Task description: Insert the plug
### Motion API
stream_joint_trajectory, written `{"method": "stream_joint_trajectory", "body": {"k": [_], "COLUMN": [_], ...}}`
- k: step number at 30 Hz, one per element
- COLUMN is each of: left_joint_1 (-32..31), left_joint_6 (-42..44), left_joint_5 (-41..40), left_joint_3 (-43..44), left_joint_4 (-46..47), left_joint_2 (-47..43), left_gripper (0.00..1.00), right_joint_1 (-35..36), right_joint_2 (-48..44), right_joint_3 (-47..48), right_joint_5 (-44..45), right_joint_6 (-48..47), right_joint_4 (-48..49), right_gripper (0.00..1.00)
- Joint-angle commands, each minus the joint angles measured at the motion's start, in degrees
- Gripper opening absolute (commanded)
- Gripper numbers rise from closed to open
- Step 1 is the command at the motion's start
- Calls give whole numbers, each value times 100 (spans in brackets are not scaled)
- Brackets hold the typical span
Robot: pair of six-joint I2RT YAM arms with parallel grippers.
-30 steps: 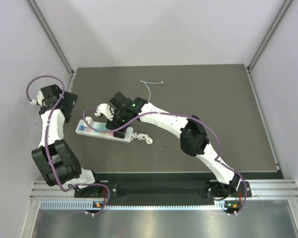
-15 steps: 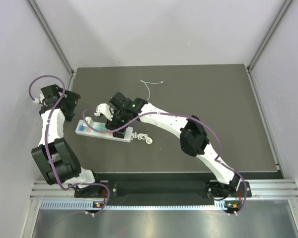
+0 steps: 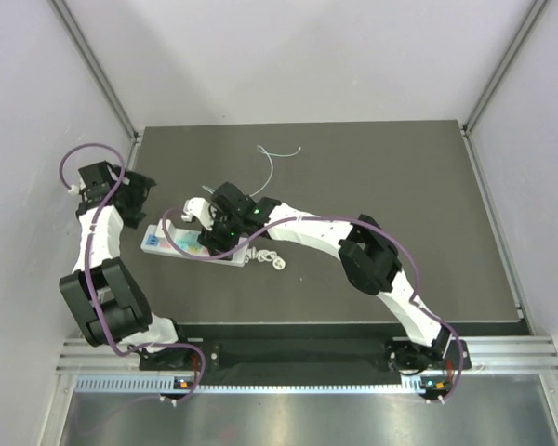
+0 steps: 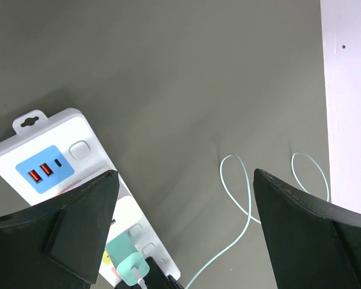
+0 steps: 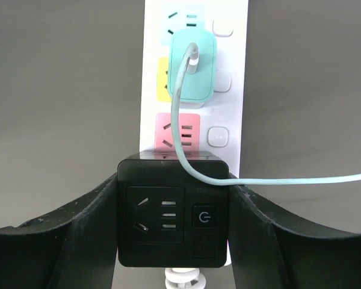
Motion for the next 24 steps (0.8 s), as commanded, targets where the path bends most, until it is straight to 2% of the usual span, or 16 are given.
{"method": "stream_joint_trajectory", "body": {"k": [1,10,12,15,16,20,21,23,24], "left_joint_1": [35,-105,-263,-316,-325,-368,-377,-421,-421], "left_joint_6": [157,429,473,535,561,614,640,762,824], "left_joint_5": [70,26,-131,42,339,852,843,826,861], "left_joint_3": [-29,94,76,102,181,252,252,252,261], "left_joint_4": [379,142,186,265,274,432,458,520,485], "left_joint_2": [-58,-242,-382,-410,-401,-506,-654,-866,-910], "left_gripper": [97,96,96,96,96,96,97,98,98], "right_joint_1": [79,26,-35,-158,-176,-272,-273,-282,-290], "right_joint_2": [263,150,53,-281,-491,-993,-1124,-1283,-1475], "right_joint_3": [-936,-1341,-1272,-1201,-1218,-1333,-1255,-1193,-1201], "right_joint_5": [39,-14,65,74,91,22,12,3,-5], "right_joint_6": [239,327,354,371,363,292,292,283,275], "right_joint_4": [49,428,410,498,551,876,850,806,754], "right_gripper": [0,0,5,23,39,71,84,97,100]}}
